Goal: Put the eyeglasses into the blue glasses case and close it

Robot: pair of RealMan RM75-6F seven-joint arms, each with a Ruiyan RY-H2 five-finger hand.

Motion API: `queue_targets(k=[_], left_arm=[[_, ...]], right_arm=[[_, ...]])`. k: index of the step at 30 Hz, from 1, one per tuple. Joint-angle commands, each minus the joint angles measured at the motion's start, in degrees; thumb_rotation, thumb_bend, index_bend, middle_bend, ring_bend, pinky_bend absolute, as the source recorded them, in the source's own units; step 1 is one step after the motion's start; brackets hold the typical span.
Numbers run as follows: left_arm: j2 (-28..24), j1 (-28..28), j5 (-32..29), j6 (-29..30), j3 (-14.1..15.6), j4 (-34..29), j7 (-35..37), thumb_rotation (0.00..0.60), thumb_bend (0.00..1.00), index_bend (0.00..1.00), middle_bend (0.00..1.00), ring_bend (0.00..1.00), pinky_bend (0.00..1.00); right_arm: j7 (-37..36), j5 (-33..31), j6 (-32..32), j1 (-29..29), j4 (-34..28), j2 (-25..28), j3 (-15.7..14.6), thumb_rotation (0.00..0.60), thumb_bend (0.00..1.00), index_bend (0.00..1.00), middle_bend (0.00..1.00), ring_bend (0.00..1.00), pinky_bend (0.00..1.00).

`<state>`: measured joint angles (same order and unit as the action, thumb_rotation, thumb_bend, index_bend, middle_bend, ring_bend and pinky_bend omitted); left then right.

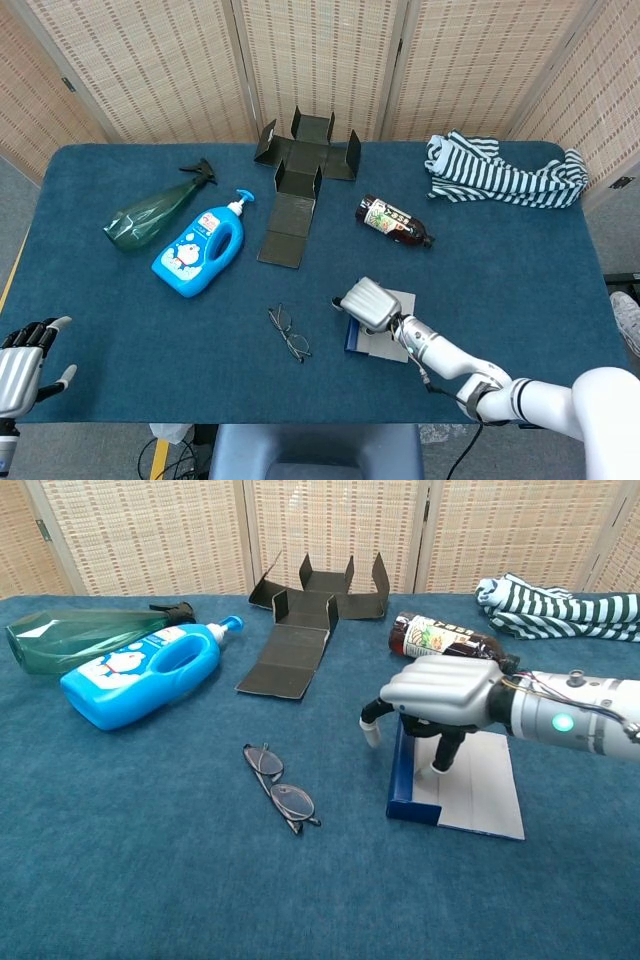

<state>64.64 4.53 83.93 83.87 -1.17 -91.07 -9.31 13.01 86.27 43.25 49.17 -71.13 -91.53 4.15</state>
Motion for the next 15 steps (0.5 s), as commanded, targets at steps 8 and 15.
queue_targets(k=[8, 15], left_arm=[[0.01, -0.14, -0.49, -0.32, -0.02, 0.64, 0.43, 0.6, 0.3, 0.23, 0.26, 0.23, 0.3], [0.1, -0.07, -0.62, -0.5, -0.14, 1.14, 0.82, 0.6, 0.3, 0.23, 0.26, 0.23, 0.3]], right_arm=[[2.09, -7.2, -2.16, 3.28, 6.7, -5.58, 5.26, 0.6, 0.32, 0.52, 1.0, 1.0, 0.9], [8.0, -16.12, -4.49, 5.2, 10.29, -8.87, 8.78, 0.6, 0.23, 0.48, 1.0, 1.0, 0.9]])
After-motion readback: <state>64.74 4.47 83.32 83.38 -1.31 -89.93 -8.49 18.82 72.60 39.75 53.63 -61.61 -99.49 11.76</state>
